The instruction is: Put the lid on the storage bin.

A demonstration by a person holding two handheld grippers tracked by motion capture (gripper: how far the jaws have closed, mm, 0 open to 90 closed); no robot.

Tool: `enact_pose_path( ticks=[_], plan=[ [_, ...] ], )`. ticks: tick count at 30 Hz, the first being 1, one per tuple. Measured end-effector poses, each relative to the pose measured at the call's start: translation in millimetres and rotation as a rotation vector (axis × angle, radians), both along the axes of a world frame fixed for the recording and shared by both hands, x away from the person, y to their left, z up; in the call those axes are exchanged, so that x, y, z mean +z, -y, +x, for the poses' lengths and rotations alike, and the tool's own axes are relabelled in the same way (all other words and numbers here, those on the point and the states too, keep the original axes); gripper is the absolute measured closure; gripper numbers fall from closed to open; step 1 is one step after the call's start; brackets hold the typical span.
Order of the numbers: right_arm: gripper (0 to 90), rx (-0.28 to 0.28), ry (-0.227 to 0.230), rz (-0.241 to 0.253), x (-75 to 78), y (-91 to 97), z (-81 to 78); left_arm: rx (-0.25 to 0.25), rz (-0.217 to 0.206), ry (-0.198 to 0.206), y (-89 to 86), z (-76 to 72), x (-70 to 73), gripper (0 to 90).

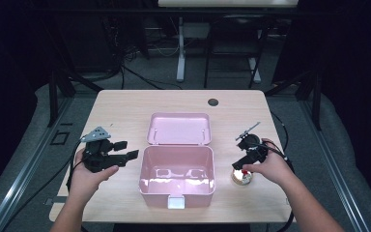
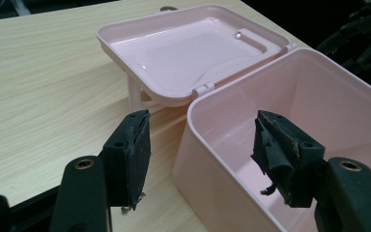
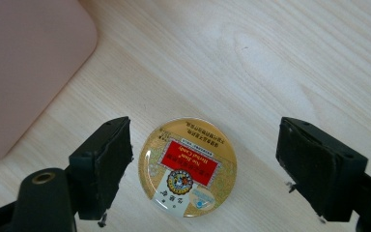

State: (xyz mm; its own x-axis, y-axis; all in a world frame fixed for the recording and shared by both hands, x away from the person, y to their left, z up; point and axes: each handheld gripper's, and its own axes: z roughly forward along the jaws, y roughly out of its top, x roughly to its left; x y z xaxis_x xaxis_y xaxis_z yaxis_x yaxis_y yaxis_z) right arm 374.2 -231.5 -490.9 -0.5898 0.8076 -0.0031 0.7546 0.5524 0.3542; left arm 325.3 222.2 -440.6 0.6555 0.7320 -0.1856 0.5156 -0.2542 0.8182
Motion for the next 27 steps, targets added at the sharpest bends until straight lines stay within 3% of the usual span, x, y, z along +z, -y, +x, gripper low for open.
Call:
enact_pose_path(
  ticks=[11, 27],
  plan=[
    [19.0, 0.010, -0.028, -0.036, -1.4, -0.7, 3.7, 0.003, -0.004, 0.001, -0.7, 0.3, -0.4, 38.4],
    [17.6, 0.020, -0.112, -0.100, -12.4, -2.6, 8.9, 0.006, -0.007, -0.007, -1.2, 1.5, -2.3, 38.3]
  ],
)
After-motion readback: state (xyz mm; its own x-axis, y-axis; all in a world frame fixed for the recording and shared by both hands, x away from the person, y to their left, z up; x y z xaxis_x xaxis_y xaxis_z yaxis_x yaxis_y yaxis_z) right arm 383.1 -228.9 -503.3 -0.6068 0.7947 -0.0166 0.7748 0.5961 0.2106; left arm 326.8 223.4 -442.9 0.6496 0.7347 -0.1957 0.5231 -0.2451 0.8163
